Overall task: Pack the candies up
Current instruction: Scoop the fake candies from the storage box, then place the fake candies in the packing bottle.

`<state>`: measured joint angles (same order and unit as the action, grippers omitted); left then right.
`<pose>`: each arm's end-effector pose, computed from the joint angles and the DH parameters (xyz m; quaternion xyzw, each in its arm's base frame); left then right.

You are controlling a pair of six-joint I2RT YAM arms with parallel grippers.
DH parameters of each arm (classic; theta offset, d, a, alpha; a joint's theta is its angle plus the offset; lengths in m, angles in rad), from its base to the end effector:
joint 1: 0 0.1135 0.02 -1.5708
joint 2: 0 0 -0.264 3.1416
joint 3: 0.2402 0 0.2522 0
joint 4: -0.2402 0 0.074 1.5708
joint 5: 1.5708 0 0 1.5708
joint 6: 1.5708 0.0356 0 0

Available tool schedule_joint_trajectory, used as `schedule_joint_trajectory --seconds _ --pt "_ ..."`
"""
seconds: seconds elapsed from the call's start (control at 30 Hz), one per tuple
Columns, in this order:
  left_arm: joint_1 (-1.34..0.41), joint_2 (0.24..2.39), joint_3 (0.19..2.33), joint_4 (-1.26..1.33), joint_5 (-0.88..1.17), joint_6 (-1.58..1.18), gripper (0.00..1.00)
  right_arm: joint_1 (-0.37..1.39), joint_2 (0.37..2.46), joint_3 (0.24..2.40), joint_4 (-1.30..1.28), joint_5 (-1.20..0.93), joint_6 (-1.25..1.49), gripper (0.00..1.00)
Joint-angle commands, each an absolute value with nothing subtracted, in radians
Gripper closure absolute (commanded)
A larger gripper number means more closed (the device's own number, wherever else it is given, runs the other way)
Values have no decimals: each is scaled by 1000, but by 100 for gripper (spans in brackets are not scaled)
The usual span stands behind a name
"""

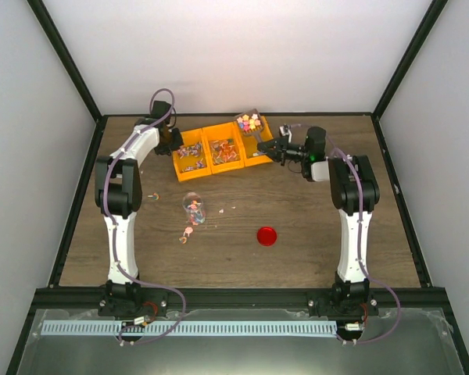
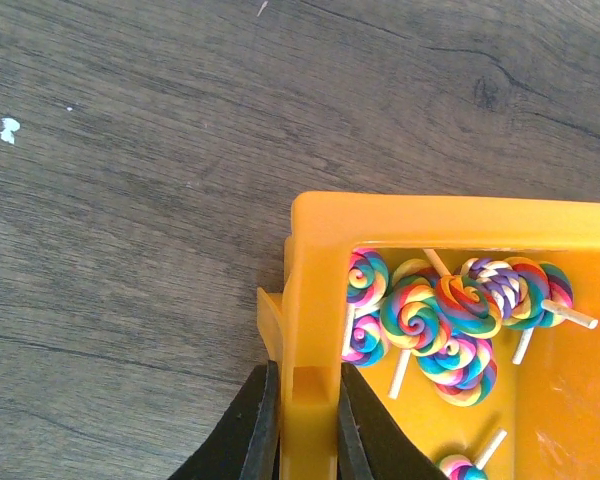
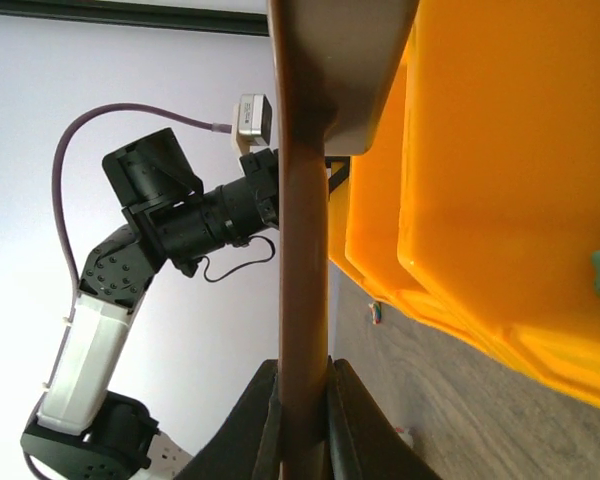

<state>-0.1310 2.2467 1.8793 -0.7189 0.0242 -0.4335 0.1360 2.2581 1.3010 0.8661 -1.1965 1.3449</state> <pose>0.4821 -0.0644 0.1905 -0.1434 0.9601 -0.0781 0.2271 0.4555 0.0958 0.1439 0.0344 0.7179 0.6829 0.1306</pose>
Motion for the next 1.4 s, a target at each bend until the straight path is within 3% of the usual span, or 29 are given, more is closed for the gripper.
schedule_joint_trajectory --seconds 0.0,0.27,0.5,0.63,0.83,1.03,1.37 --pt "-147 2255 1846 -768 146 -467 96 126 2172 1247 1046 -1206 1474 99" --pt "-147 2240 1799 -729 145 -496 96 138 1971 1089 941 -1244 1479 99" --pt "-147 2205 1758 -695 116 -549 96 237 1761 1017 560 -1278 1307 99" --pt "-146 2198 1763 -700 95 -540 86 302 1634 1015 250 -1254 1108 99" --pt "-146 2178 1755 -702 92 -529 77 353 1425 881 51 -1196 1063 99" --pt "-145 2156 1739 -679 95 -537 76 410 1360 904 -178 -1158 953 99" --pt "-146 2121 1704 -652 84 -539 76 551 1369 998 -349 -1087 923 99"
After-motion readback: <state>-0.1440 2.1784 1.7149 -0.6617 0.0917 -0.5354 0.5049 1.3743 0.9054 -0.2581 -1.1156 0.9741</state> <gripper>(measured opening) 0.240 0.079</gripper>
